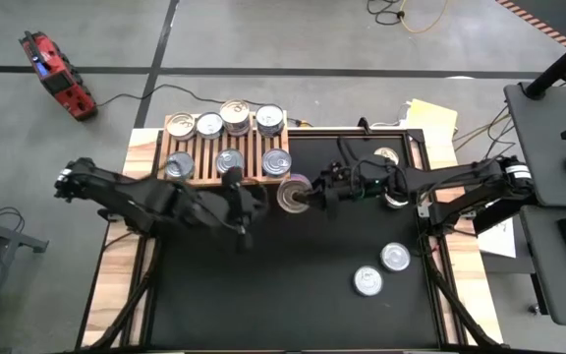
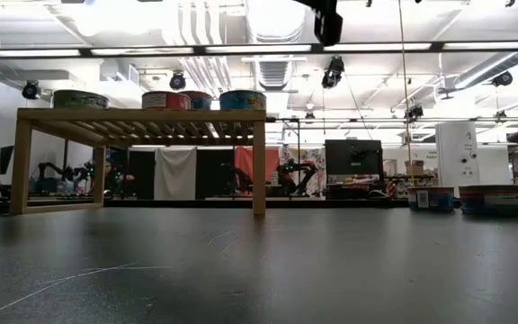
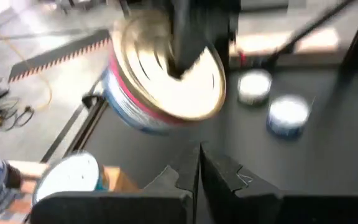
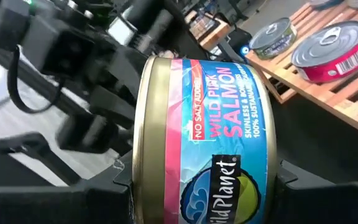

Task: Stack canned seafood by type on shelf
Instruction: Stack the blue pink tuna can on top of the other blue pink tuna can on the shelf

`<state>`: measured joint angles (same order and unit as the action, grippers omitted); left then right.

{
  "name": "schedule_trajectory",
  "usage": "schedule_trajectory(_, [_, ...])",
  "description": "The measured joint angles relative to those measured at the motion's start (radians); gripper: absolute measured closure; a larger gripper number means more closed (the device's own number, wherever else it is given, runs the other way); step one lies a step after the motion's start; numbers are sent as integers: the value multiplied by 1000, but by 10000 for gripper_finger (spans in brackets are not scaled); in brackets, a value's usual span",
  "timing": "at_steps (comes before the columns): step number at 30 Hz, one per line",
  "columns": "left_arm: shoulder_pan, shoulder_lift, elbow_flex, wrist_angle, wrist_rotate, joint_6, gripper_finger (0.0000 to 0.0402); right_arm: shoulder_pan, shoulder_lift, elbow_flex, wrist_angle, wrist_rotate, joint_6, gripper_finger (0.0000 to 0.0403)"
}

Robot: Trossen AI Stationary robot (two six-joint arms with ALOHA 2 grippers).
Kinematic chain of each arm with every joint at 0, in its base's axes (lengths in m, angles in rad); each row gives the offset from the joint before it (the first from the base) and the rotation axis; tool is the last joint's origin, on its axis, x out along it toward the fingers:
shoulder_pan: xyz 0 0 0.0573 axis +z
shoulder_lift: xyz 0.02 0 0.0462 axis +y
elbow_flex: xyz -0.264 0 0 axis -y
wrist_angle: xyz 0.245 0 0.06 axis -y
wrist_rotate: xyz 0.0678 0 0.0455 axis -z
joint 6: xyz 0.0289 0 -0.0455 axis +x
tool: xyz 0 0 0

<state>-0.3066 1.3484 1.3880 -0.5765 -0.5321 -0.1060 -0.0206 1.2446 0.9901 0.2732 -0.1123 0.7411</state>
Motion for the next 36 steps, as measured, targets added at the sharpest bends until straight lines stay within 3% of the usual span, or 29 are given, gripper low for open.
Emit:
schedule_trajectory(4, [42,-94,-20,123,95,-89,401,-9,-2,0,5,-1,123,229])
schedule_trajectory(8, [123,-173,-52,252,314,-298,402,-12,16,0,36,-25,185,229])
schedule_trajectory(14, [173,-220,-109,344,206,-628,399,-11,24,0,141,-27,110,229])
schedule_trajectory(17, [180,-207,-125,378,211,-679,383,-11,24,6,160,-26,90,229])
schedule_trajectory(24, [193,-156,-168,485,336,-776,287,-16,24,30,158,-18,6,229])
schedule_trajectory(31, [219,-130,-168,480,336,-844,172,-23,25,49,106,-17,14,229])
schedule_trajectory(36, [238,-120,-167,460,338,-846,128,-24,25,50,102,-10,43,229])
